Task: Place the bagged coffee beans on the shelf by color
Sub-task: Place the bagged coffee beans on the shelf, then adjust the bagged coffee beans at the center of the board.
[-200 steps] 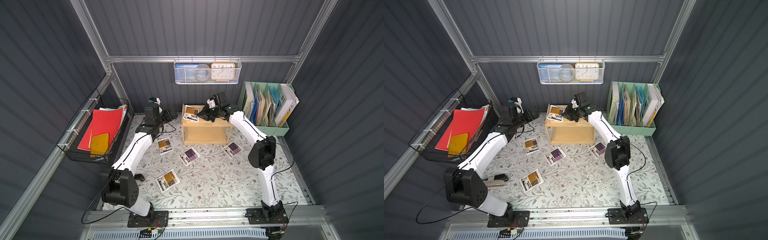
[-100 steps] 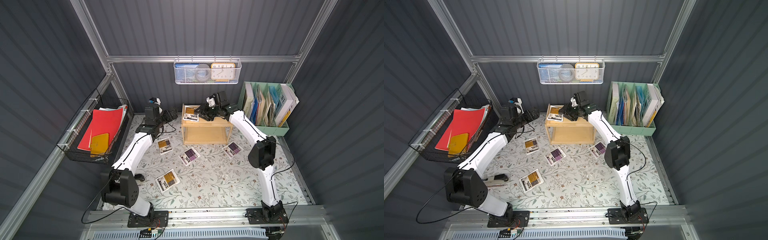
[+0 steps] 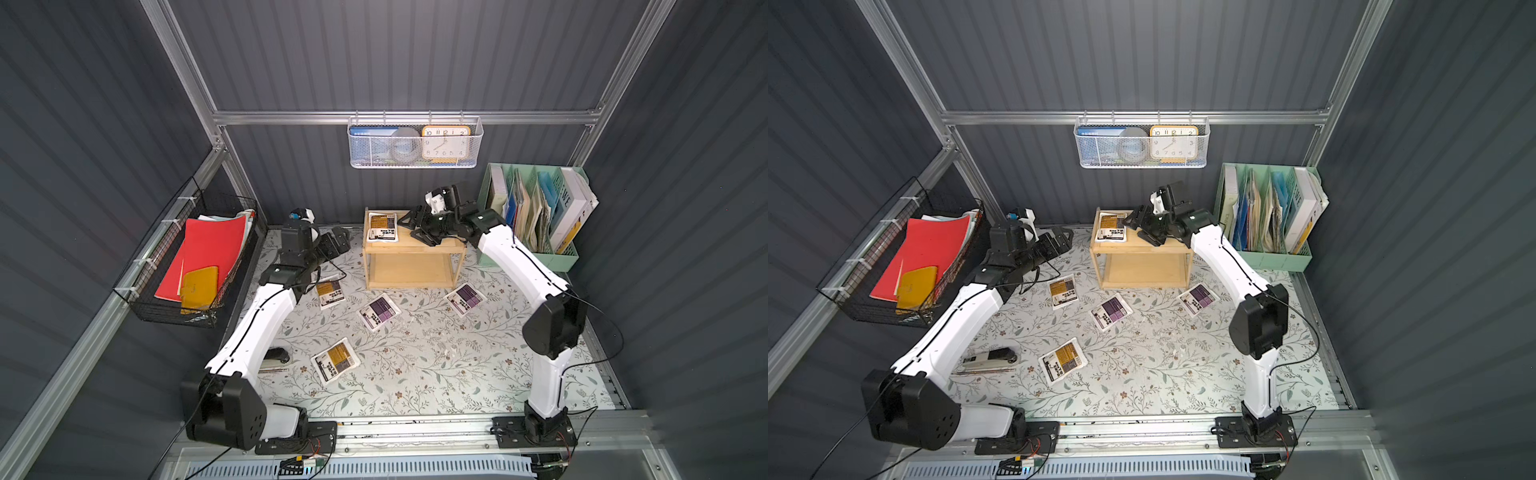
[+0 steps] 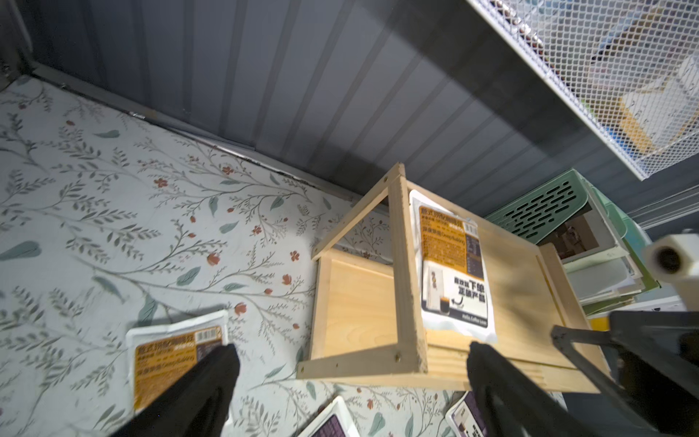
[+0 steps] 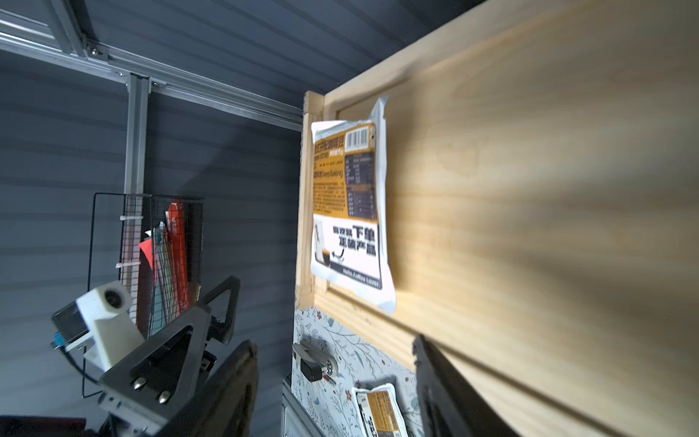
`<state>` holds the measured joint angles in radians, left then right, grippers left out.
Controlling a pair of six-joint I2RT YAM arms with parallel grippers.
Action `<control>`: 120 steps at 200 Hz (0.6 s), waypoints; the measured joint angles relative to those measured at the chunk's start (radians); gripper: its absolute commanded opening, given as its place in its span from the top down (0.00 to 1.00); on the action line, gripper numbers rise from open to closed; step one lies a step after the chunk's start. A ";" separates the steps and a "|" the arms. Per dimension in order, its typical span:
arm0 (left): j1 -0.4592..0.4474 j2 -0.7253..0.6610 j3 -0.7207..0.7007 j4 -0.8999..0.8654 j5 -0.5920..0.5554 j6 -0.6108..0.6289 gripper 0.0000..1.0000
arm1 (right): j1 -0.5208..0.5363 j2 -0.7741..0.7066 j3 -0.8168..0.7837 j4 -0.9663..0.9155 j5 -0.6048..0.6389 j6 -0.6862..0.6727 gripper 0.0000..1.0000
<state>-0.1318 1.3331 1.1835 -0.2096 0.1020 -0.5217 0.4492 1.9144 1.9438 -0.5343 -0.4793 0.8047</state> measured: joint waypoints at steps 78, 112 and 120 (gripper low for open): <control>-0.006 -0.249 -0.367 -0.071 -0.004 -0.093 0.00 | 0.166 -0.409 -0.577 0.097 0.100 -0.029 0.27; -0.046 -0.309 -0.472 -0.097 -0.005 -0.155 0.00 | 0.306 -0.505 -0.799 0.122 0.182 -0.019 0.24; -0.064 -0.315 -0.489 -0.102 -0.011 -0.171 0.00 | 0.335 -0.516 -0.840 0.131 0.203 -0.012 0.23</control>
<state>-0.1963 1.0180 0.6949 -0.3119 0.0906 -0.6930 0.7841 1.3983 1.1034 -0.4030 -0.2768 0.7929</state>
